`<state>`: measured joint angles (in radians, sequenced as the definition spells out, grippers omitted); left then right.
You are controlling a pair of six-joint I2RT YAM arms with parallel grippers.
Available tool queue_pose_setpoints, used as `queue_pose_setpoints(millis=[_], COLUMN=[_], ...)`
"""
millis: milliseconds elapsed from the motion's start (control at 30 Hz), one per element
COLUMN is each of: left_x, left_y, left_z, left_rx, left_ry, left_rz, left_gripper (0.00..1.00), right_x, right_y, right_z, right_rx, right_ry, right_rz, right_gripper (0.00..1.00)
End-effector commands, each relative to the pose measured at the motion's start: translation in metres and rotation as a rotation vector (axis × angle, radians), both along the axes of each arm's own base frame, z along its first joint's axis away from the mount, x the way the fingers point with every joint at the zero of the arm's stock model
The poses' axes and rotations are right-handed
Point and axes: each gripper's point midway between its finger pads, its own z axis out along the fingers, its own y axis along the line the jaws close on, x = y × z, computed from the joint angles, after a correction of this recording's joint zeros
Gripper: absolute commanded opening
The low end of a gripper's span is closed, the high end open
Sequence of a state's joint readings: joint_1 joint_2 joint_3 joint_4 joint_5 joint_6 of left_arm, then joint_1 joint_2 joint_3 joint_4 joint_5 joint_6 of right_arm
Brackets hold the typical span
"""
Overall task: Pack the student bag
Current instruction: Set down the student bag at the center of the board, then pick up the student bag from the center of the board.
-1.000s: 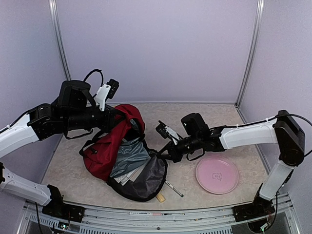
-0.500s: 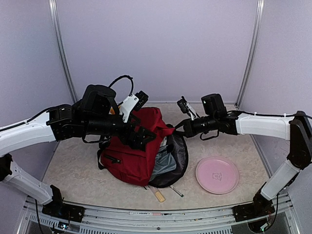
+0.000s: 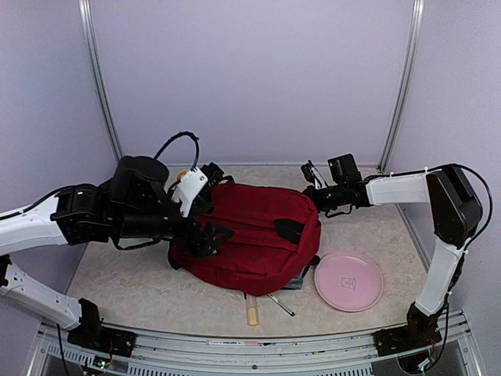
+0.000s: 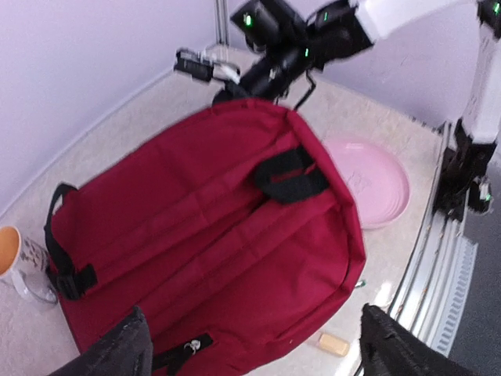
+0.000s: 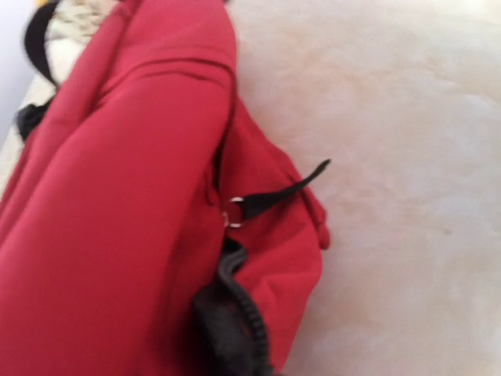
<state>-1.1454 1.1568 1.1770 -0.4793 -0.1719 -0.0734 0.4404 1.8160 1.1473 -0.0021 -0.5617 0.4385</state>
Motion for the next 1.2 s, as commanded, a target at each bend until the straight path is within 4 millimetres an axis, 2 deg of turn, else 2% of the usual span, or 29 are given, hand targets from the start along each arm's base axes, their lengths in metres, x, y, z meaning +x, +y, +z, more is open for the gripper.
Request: queue_pose_setpoints(millis=[0, 67, 133, 200, 367, 500, 567, 600, 633, 700, 733, 800, 833, 867, 1000, 1067, 1167], left_x=[-0.009, -0.017, -0.021, -0.019, 0.004, 0.021, 0.028, 0.032, 0.036, 0.042, 0.043, 0.042, 0.041, 0.040, 0.038, 0.035, 0.032], left_y=[0.019, 0.021, 0.024, 0.025, 0.026, 0.032, 0.036, 0.036, 0.034, 0.025, 0.018, 0.007, 0.002, -0.002, -0.012, -0.020, -0.031], left_z=[-0.121, -0.149, -0.173, -0.193, -0.232, -0.263, -0.273, -0.274, -0.273, -0.267, -0.263, -0.253, -0.247, -0.242, -0.224, -0.214, -0.195], left_rx=[0.321, 0.403, 0.477, 0.551, 0.728, 0.873, 0.919, 0.931, 0.933, 0.905, 0.881, 0.817, 0.785, 0.755, 0.659, 0.604, 0.523], left_ry=[0.139, 0.140, 0.111, 0.072, -0.031, -0.067, -0.074, -0.083, -0.091, -0.100, -0.100, -0.095, -0.093, -0.084, -0.029, 0.015, 0.059], left_rz=[0.062, 0.038, 0.012, 0.006, 0.056, 0.097, 0.119, 0.127, 0.132, 0.139, 0.137, 0.125, 0.117, 0.107, 0.084, 0.055, 0.019], left_gripper=[0.82, 0.81, 0.85, 0.91, 0.96, 0.94, 0.93, 0.90, 0.82, 0.58, 0.40, 0.12, 0.03, 0.00, 0.00, 0.00, 0.00], right_x=[0.032, 0.034, 0.036, 0.037, 0.026, -0.004, -0.022, -0.035, -0.046, -0.070, -0.083, -0.111, -0.124, -0.140, -0.211, -0.231, -0.248], right_y=[-0.006, -0.011, -0.019, -0.028, -0.051, -0.069, -0.075, -0.077, -0.077, -0.075, -0.073, -0.068, -0.066, -0.059, -0.026, -0.025, -0.024], right_z=[0.013, 0.006, 0.006, 0.013, 0.041, 0.057, 0.059, 0.067, 0.071, 0.073, 0.070, 0.064, 0.059, 0.058, 0.064, 0.049, 0.024], right_rx=[0.029, 0.025, 0.011, -0.023, -0.134, -0.200, -0.197, -0.176, -0.153, -0.108, -0.088, -0.084, -0.097, -0.104, -0.025, -0.016, -0.004], right_ry=[-0.064, -0.046, -0.044, -0.064, -0.138, -0.158, -0.145, -0.149, -0.136, -0.095, -0.075, -0.040, -0.022, -0.018, 0.015, 0.060, 0.115], right_rz=[-0.052, -0.061, -0.069, -0.075, -0.079, -0.075, -0.073, -0.066, -0.059, -0.046, -0.032, -0.004, 0.009, 0.043, 0.275, 0.298, 0.288], right_gripper=[0.01, 0.20, 0.38, 0.47, 0.56, 0.57, 0.57, 0.57, 0.56, 0.52, 0.51, 0.48, 0.47, 0.46, 0.46, 0.47, 0.48])
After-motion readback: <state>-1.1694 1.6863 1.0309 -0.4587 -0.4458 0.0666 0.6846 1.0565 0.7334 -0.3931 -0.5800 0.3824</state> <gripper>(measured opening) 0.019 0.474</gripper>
